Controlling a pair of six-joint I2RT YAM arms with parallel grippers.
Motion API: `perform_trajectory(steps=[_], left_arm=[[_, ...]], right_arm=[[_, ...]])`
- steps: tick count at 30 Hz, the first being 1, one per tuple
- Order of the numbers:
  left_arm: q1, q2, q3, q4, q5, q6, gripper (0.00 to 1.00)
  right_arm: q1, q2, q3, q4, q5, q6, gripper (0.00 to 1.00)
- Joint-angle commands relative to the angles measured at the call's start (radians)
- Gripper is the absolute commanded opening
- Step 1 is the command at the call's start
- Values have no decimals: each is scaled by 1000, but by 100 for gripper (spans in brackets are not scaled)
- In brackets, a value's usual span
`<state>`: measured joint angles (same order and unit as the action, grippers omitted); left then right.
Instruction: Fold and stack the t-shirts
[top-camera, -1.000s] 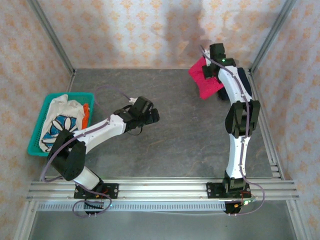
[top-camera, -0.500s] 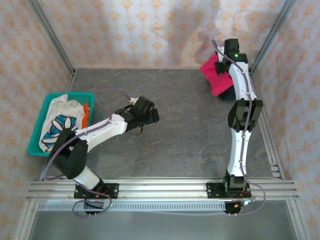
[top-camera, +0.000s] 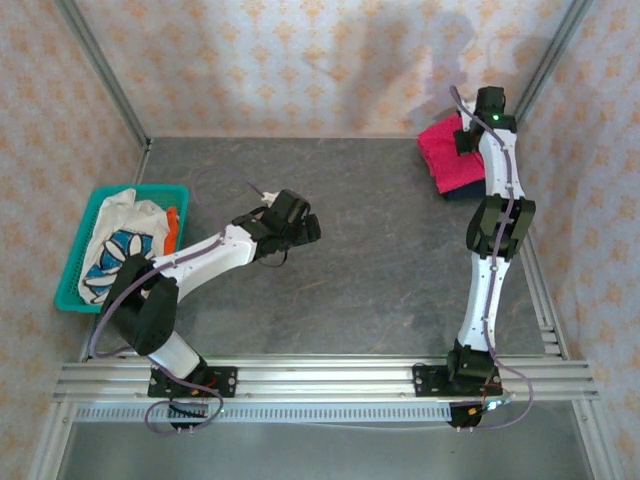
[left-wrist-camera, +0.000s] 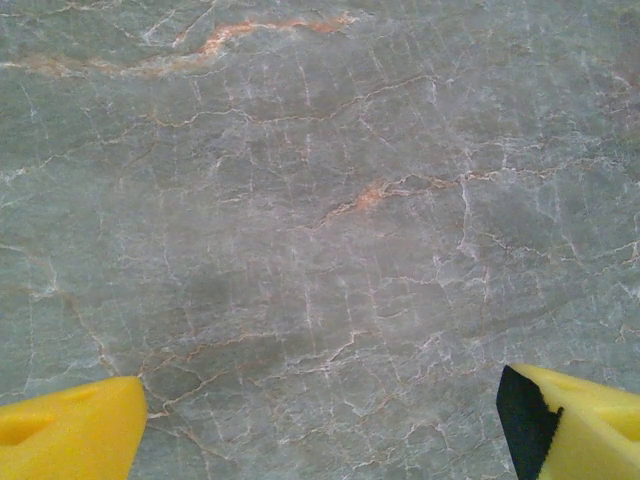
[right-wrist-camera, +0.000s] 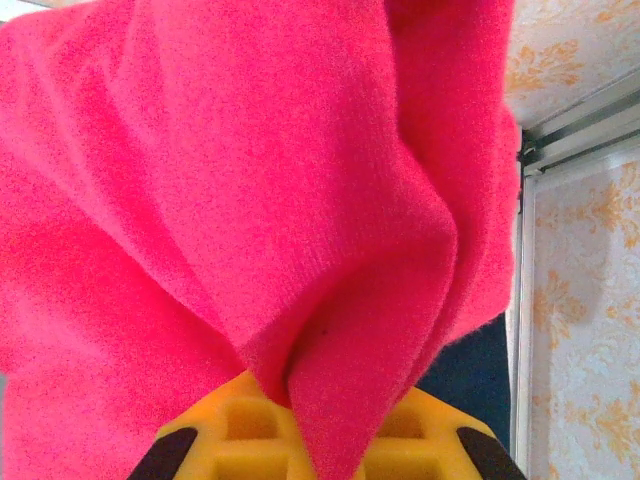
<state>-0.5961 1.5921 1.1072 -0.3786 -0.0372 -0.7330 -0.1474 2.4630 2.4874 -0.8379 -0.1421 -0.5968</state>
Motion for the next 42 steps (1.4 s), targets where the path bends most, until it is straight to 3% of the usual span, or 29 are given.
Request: perform_trajectory(steps=[1, 9, 16, 18, 21, 23, 28, 34, 42], left_arm=[[-8, 7, 26, -35, -23, 11, 92], [-7, -11, 18, -47, -31, 9, 92], [-8, -8, 4, -39, -29, 3, 92], [-8, -8, 2, -34, -24, 1, 92], [-8, -11, 2, -34, -23, 2, 92], [-7, -15, 1, -34, -25, 3, 92], [-7, -32, -16, -22, -30, -3, 92], [-8, -44, -30, -17, -33, -6, 92], [-11, -53, -47, -14, -39, -6, 92]], right_arm=[[-6, 31, 16, 95, 52, -2, 0], [-24, 121, 42, 164, 160, 0, 0], [-29, 143, 8, 114, 223, 30, 0], [-30, 125, 3, 88, 213, 60, 23], [-30, 48, -51, 107, 187, 93, 66], [-29, -14, -93, 129, 171, 113, 79], [-25, -131, -143, 125, 135, 177, 86], [55, -271, -345, 248, 120, 173, 88], [166, -198, -380, 340, 177, 80, 88]])
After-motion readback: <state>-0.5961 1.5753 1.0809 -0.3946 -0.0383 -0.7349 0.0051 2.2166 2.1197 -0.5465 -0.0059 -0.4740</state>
